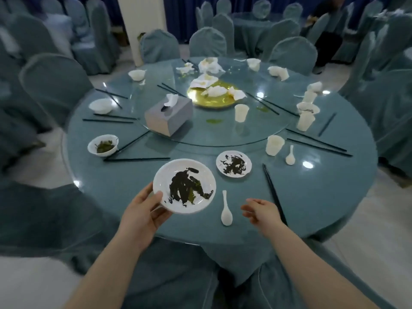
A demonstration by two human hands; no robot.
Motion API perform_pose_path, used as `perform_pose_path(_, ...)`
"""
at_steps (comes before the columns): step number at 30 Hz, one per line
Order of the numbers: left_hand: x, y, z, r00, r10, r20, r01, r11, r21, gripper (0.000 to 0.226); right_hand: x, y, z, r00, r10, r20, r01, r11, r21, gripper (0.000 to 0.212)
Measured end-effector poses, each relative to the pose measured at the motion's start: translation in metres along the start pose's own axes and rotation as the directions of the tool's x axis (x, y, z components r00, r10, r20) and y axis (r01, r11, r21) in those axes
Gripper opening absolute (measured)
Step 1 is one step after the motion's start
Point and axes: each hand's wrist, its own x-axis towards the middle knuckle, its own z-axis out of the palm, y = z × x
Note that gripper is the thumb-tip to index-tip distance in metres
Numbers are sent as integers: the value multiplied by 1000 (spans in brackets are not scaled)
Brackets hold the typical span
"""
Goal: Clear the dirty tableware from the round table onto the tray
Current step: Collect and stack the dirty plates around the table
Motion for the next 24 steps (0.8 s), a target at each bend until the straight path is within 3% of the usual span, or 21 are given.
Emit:
perform_pose_path(7,-1,-28,16,984,7,-180,-13,999,-31,29,87,-30,23,993,91,74,-85,993,-77,13)
perform_pose_path(11,-7,-27,-2,966,0,-257,-5,1000,-21,33,124,-51,43,993,116,13,-115,991,-61,18)
perform_pose_path(14,-11,-20,-17,943,21,-333,-23,1000,-1,31,142,-60,55,992,122,-38,-123,992,-40,10)
perform_pose_path(18,-14,-15,-24,926,37,-376,-44,999,-10,27,144,-62,56,987,157,-34,-158,987,-32,1)
perform_pose_path(21,-19,-19,-25,919,33,-392,-55,997,-45,26,136,-62,45,986,167,-26,-167,986,14,12)
perform_pose_path(24,-27,-22,-28,918,37,-395,-67,996,-63,25,116,-62,35,982,185,20,-184,982,-34,6)
